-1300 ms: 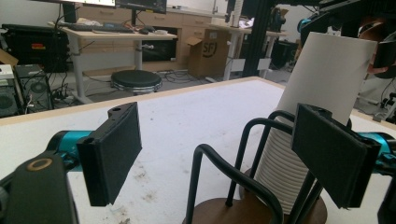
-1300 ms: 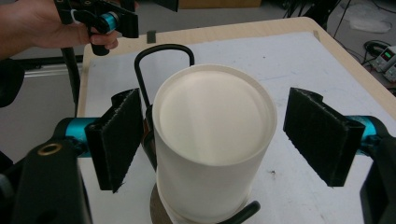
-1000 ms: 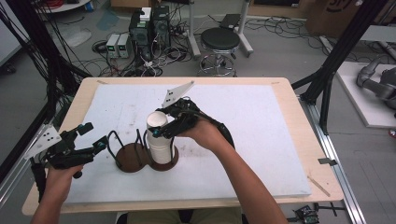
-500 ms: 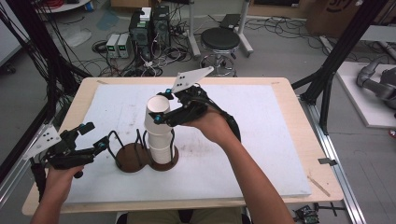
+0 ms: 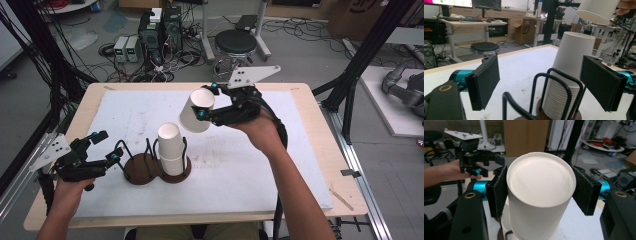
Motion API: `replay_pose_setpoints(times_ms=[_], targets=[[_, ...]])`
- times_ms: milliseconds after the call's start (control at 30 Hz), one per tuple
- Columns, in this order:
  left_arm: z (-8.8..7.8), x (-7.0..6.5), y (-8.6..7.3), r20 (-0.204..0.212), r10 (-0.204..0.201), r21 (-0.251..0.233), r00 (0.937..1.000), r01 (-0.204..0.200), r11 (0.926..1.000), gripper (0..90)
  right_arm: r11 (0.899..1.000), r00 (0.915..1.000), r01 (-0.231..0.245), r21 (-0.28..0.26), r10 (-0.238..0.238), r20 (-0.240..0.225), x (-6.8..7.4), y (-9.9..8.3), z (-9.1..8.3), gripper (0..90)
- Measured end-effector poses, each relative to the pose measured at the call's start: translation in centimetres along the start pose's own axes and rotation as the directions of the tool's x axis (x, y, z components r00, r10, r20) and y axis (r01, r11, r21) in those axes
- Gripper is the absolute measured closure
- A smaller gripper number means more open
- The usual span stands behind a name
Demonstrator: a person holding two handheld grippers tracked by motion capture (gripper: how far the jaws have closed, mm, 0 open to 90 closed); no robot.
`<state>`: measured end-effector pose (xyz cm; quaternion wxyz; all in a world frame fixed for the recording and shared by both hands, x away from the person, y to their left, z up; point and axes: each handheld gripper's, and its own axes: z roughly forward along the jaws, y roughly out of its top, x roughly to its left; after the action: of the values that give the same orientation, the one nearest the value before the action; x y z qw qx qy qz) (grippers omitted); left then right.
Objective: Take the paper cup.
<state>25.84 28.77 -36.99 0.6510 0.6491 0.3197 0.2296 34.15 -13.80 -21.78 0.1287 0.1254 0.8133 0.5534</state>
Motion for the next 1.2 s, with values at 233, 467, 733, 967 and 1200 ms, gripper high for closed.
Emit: replay_pose_setpoints(times_ms=[233,467,733,967,1200], targets=[[0.7,-1.3,0.1,0.041,0.015,0.012,0.9990,-0.015,0.9998,16.2,0.999,0.9974,-0.033,0.009,0.032,0.064,-0.7,-2.2,-2.6,35.5],[1.5,-2.4,-0.2,0.066,0.024,0.026,0.9975,-0.025,0.9993,16.2,0.996,0.9847,-0.072,0.052,0.063,0.162,-1.3,-6.6,-5.1,35.5],[1.8,-3.1,-0.5,0.073,0.033,0.030,0.9968,-0.036,0.9989,16.2,0.989,0.9704,-0.115,0.092,0.093,0.223,-1.6,-10.2,-6.4,35.5],[2.0,-3.1,-0.7,0.081,0.037,0.031,0.9960,-0.040,0.9987,16.2,0.984,0.9608,-0.152,0.097,0.124,0.248,-1.9,-12.2,-7.1,35.5],[1.8,-3.6,-0.5,0.085,0.046,0.026,0.9953,-0.048,0.9985,16.2,0.984,0.9635,-0.146,0.103,0.118,0.240,-1.8,-12.5,-7.1,35.5]])
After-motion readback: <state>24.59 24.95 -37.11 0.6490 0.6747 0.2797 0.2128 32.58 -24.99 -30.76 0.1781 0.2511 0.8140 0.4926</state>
